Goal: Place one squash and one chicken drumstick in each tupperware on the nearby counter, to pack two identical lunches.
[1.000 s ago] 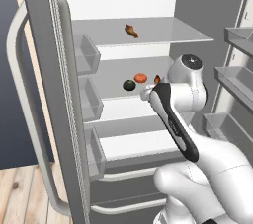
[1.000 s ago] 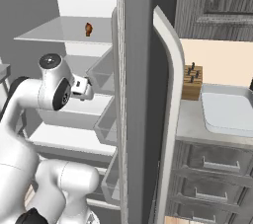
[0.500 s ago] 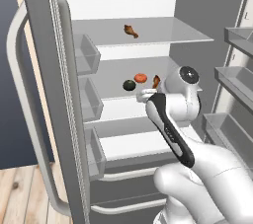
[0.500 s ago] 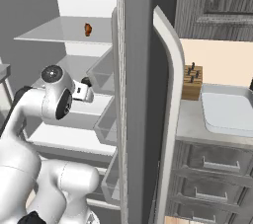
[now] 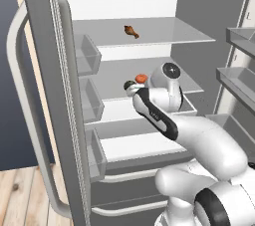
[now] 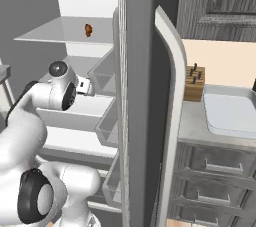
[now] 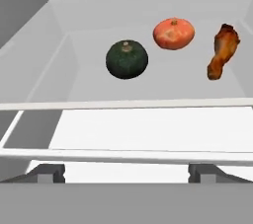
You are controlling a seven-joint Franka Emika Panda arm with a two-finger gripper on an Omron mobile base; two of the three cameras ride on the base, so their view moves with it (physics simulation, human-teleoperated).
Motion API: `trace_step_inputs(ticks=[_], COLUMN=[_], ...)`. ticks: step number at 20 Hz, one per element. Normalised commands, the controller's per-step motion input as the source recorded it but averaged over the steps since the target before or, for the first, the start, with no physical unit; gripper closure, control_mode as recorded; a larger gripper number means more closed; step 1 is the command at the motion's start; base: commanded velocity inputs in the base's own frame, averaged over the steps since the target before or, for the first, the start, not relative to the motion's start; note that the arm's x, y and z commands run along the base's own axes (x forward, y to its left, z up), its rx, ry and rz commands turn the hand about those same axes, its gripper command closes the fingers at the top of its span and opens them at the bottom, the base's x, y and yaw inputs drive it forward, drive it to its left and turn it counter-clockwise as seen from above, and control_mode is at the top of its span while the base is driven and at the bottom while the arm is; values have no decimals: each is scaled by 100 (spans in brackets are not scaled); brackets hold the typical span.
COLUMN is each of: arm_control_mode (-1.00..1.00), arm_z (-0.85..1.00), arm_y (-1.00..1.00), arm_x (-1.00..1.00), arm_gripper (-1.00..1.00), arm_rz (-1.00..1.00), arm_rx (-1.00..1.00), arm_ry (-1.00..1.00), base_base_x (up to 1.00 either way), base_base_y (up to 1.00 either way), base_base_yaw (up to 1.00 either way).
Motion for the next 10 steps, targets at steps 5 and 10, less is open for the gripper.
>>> trace_step_inputs(ticks=[5,10], arm_control_mode=[-100,-100], arm_z=[0,-9], arm_y=[7,0], arm_x=[61,52], arm_gripper=[-100,-100], arm_rz=[0,0], arm_rx=[0,0], arm_ry=[3,0], base_base_x=[0,0], base_base_y=[0,0], base_base_yaw=[0,0])
